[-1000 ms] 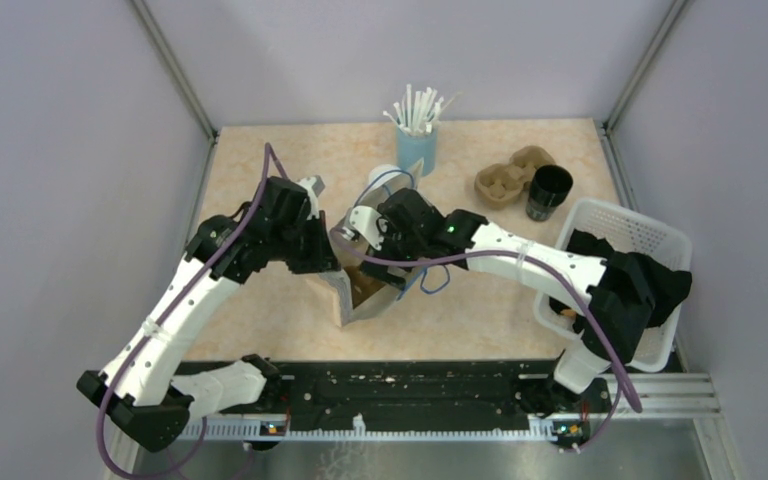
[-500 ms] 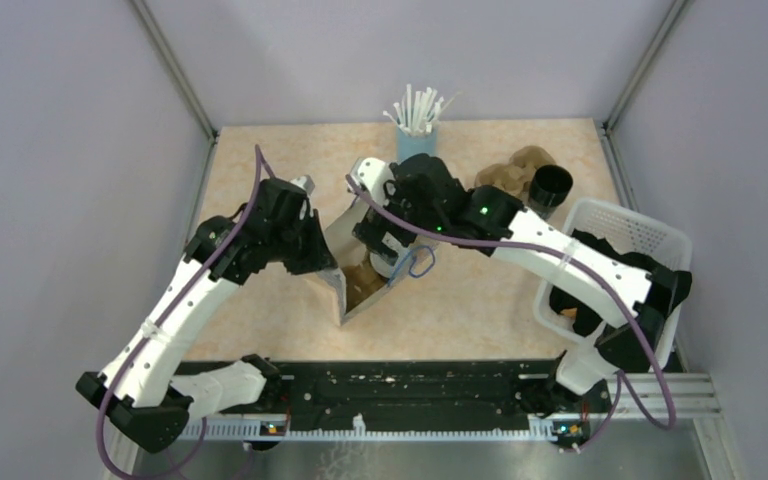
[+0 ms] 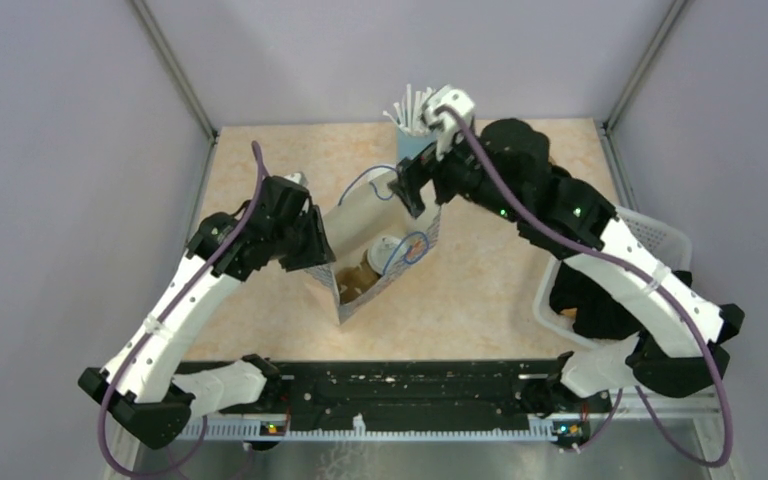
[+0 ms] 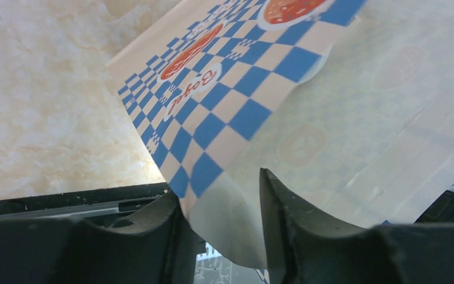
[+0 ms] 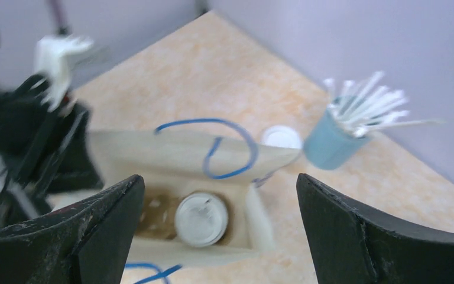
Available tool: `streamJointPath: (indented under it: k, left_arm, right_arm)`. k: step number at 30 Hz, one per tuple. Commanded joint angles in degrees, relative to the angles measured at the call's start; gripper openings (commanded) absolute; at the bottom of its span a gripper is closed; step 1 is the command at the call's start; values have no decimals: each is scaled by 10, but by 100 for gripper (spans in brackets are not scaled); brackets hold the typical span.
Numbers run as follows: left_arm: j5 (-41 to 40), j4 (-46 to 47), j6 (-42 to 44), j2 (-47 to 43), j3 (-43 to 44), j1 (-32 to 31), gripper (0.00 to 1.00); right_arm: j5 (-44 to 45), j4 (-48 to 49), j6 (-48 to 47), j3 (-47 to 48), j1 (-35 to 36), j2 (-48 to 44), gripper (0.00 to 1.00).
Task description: Pack the takeout coffee
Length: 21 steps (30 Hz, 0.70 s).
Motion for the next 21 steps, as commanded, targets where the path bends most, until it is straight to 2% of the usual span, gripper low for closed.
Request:
streamJointPath:
  k: [1, 6, 10, 13, 15, 17, 21]
  left_arm:
    - [-30, -2, 21, 1, 42, 1, 49]
    - [-42, -20, 44, 4, 83, 1, 66]
    - [-44, -31, 60, 6, 120, 1, 76]
    - [-45, -30, 63, -5, 126, 1, 81]
    - [-45, -26, 65, -16, 128, 1, 83]
    - [-44, -19, 71, -28, 133, 1, 85]
    - [-50, 1, 83, -48, 151, 1, 88]
  right_arm:
    - [98, 68, 59, 36, -73, 2, 99]
    - [89, 96, 112, 61, -174, 56, 98]
    - [63, 120, 153, 72, -248, 109, 96]
    - [52, 154, 167, 66, -291, 146, 94]
    - [43, 179, 175, 64, -310, 170, 89]
    - [30, 207, 177, 62, -323, 197, 85]
    - [4, 250, 167, 77, -331, 260, 82]
